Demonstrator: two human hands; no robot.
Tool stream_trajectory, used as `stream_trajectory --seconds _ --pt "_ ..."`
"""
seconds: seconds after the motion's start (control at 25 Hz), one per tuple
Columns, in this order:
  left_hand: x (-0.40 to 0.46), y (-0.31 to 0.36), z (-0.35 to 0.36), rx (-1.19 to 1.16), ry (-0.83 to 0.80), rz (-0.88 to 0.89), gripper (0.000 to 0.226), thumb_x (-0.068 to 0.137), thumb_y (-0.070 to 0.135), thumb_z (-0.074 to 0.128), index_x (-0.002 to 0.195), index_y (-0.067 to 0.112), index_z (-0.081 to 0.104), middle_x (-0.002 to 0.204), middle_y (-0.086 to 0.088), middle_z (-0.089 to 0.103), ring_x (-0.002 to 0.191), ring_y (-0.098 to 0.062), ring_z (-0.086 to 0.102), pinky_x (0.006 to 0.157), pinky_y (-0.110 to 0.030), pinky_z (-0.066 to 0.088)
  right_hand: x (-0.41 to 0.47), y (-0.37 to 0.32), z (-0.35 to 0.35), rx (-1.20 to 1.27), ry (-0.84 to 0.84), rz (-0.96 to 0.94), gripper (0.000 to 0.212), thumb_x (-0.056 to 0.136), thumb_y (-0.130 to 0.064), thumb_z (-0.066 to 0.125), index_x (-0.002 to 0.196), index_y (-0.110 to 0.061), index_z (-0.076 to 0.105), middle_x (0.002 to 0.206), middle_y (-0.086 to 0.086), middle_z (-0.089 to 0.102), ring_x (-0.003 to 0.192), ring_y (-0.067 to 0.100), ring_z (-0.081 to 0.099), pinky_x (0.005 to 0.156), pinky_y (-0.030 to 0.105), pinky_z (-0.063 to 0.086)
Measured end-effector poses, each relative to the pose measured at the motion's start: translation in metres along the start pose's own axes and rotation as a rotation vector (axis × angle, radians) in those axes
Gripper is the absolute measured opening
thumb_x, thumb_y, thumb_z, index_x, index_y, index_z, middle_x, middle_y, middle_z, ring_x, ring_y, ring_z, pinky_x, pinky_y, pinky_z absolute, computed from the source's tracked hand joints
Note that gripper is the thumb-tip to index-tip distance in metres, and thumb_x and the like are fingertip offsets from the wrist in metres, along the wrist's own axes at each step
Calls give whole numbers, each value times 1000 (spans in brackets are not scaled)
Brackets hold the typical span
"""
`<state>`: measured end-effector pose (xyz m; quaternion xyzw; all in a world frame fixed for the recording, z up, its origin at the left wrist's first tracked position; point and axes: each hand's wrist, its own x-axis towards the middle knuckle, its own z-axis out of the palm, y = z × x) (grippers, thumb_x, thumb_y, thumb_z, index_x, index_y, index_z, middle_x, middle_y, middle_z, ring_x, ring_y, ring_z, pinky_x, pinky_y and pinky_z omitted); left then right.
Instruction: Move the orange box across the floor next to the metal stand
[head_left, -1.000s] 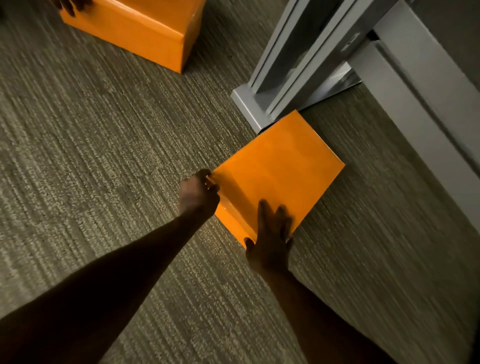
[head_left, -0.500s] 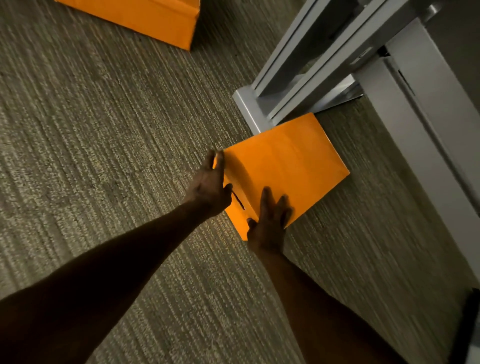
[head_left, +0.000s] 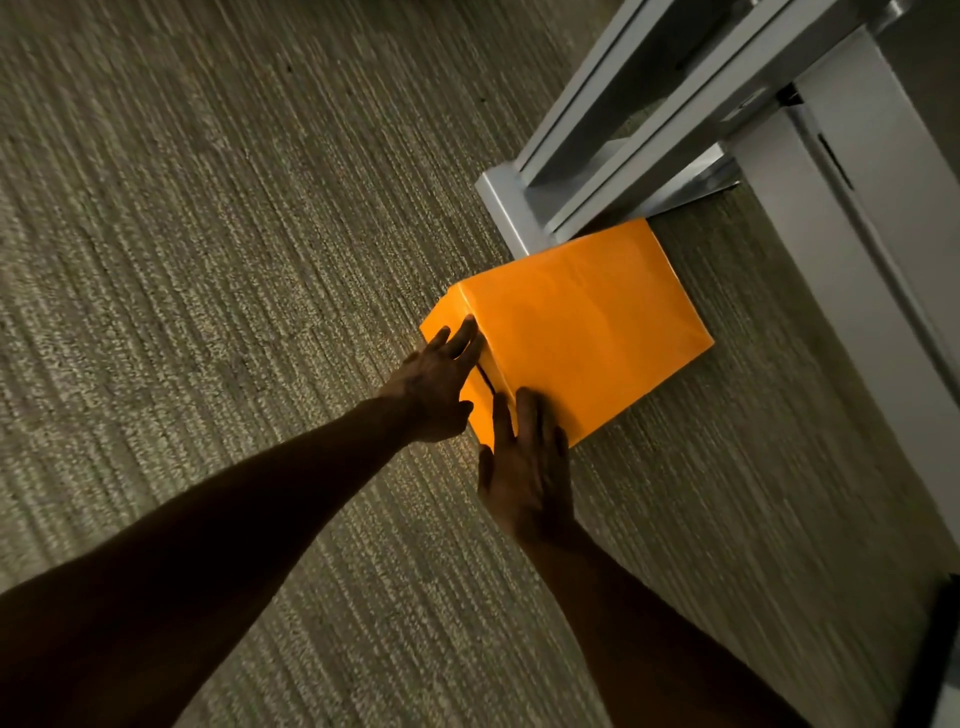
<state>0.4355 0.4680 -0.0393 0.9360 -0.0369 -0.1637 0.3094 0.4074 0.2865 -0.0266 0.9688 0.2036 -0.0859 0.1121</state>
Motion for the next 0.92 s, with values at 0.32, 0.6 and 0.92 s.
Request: stream_trajectory --seconds 0.32,0.6,0.92 --pt "-2 6 -13 372 1 -35 100 85 40 66 160 21 4 169 -3 -9 152 -37 -19 121 -61 3 -4 9 -1 -85 -79 -47 87 87 -43 65 159 -9 29 166 22 24 148 47 33 108 63 42" --pt "7 -4 -11 479 -73 -29 104 85 47 67 160 26 -2 168 -2 -15 151 -37 -23 120 -62 3 -4 26 5 -125 -63 -128 89 95 -56 46 163 -11 11 171 16 -5 157 44 7 119 58 30" --pt "-20 12 -26 420 -51 -28 101 89 48 62 159 25 -6 168 -7 -14 152 -35 -20 123 -58 1 -8 12 -17 -49 -22 -99 87 93 -61 44 162 -13 20 171 18 9 151 45 29 112 62 40"
